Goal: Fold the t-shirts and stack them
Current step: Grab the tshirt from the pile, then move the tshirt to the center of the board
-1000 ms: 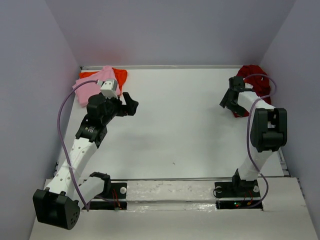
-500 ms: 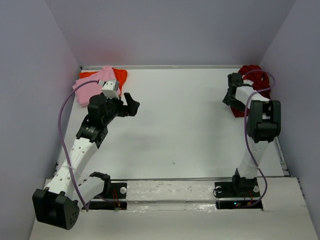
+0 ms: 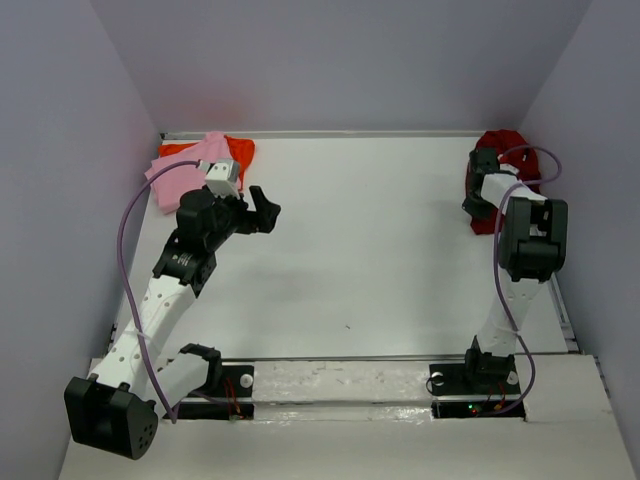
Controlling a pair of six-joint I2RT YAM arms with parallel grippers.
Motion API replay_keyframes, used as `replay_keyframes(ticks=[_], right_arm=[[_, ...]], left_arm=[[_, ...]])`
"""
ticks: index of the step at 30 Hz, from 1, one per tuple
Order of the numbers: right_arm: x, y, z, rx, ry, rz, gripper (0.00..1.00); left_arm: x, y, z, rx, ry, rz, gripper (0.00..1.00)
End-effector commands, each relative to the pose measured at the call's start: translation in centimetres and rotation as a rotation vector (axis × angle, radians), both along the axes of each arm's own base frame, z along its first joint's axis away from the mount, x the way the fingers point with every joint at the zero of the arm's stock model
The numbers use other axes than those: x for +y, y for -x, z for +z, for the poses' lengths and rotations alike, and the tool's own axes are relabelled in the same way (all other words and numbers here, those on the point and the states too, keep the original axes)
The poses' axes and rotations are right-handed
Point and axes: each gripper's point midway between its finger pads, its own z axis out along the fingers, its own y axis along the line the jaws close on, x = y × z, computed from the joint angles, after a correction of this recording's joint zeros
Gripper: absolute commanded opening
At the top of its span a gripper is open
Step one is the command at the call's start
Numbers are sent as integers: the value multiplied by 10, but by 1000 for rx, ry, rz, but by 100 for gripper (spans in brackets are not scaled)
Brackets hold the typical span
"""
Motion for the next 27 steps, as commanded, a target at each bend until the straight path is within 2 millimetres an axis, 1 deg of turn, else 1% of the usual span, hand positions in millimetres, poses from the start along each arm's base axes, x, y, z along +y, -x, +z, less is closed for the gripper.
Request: replay_keyframes(ticks=[1,3,4,6,7,8,10,11,12,13,14,15,16,17,18,19,20,21,22,23,24,25,27], right_arm=[[10,0,20,-84,-65,26,0],[20,-1,36,-143,-90,54,0],[36,-2,55,-200,-107,104,0],[59,-4,75,-248,-120,185,0],[87,-4,86,-258,-110,270,0],[103,-3,108,-304,-104,317,0],[134,1,131,-340,-99,400,0],[165,8,152,-373,-100,482,0],[180,11,163,-393,-105,524,0],[210,15,181,-421,-120,598,0],[224,20,192,-437,-133,631,0],[236,28,203,-440,-141,665,0],[252,31,222,-473,-147,705,0],[266,37,232,-485,-154,739,0],[294,51,237,-483,-175,811,0],[308,58,243,-486,-190,843,0],[336,72,252,-498,-212,909,0],[338,72,255,-506,-217,909,0],[360,86,253,-493,-238,954,0],[371,93,249,-484,-244,977,0],[386,104,246,-475,-252,1015,0],[393,107,238,-454,-248,1026,0],[402,114,231,-437,-242,1046,0]], left_arm=[[-2,1,21,-72,4,-13,96],[-1,0,20,-71,3,-5,96],[0,-1,19,-66,-2,0,96],[0,-1,17,-60,-4,-1,96],[0,-1,17,-60,-4,0,96],[0,-1,16,-57,-4,-1,96],[0,-1,15,-57,-7,1,96],[0,-2,14,-52,-11,5,96],[2,-3,13,-51,-15,11,96],[3,-3,12,-49,-18,18,96],[4,-4,12,-49,-21,21,96],[3,-4,11,-46,-22,22,96],[4,-4,11,-45,-23,23,96],[4,-5,10,-42,-25,23,96],[3,-5,8,-36,-27,25,96],[4,-5,8,-37,-29,27,96],[4,-6,7,-34,-30,30,96],[5,-6,6,-33,-32,33,96],[7,-7,5,-31,-37,44,96],[9,-8,6,-33,-42,53,96],[9,-8,5,-32,-44,57,96],[10,-8,4,-29,-46,61,96],[11,-8,5,-32,-49,68,96]])
